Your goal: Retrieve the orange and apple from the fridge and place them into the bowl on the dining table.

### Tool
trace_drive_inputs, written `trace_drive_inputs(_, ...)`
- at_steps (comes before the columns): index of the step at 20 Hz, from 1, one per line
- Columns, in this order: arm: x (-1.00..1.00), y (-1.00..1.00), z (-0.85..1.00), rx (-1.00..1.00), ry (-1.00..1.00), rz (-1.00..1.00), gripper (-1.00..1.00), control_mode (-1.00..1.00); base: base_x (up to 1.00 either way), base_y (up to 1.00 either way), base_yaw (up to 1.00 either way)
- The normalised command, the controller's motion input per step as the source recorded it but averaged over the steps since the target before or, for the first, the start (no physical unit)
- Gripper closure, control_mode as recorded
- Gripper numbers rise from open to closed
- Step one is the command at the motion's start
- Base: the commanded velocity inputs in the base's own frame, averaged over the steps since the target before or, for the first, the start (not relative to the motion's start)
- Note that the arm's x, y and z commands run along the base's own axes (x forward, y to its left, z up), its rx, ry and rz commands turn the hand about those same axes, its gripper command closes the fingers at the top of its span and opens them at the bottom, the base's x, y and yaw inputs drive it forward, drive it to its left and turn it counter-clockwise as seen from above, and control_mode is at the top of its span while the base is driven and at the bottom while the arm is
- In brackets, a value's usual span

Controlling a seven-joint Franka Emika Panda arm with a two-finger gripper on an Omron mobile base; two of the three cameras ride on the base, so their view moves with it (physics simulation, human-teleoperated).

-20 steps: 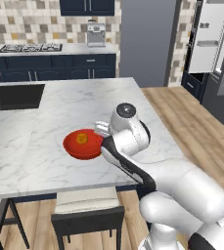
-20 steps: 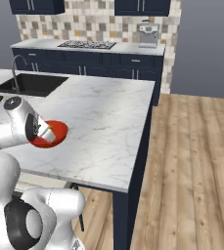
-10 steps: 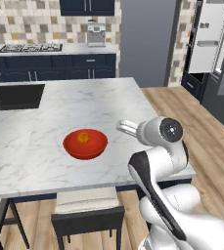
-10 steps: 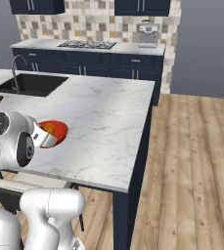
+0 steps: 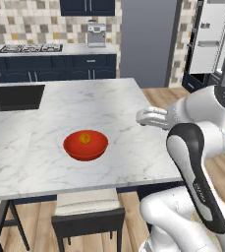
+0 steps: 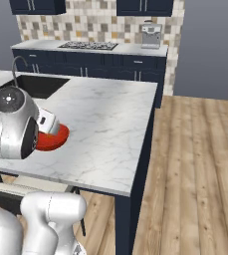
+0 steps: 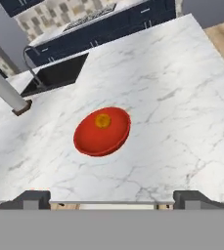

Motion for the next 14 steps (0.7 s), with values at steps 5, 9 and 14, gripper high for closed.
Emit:
trace_drive_inputs(5,-0.8,-0.15,0.23,-0.29,0.04,0.49,-1.0,-1.0,0.0,0.0,0.0)
trace_drive_inputs(9,-0.73,-0.02,0.0,-0.41,0.0,0.27,-1.0,-1.0,0.0,0.0,0.0)
trace_drive_inputs(14,-0.62,-0.06,0.0,-0.26,-0.03,0.12,-1.0,-1.0,0.0,0.0,0.0)
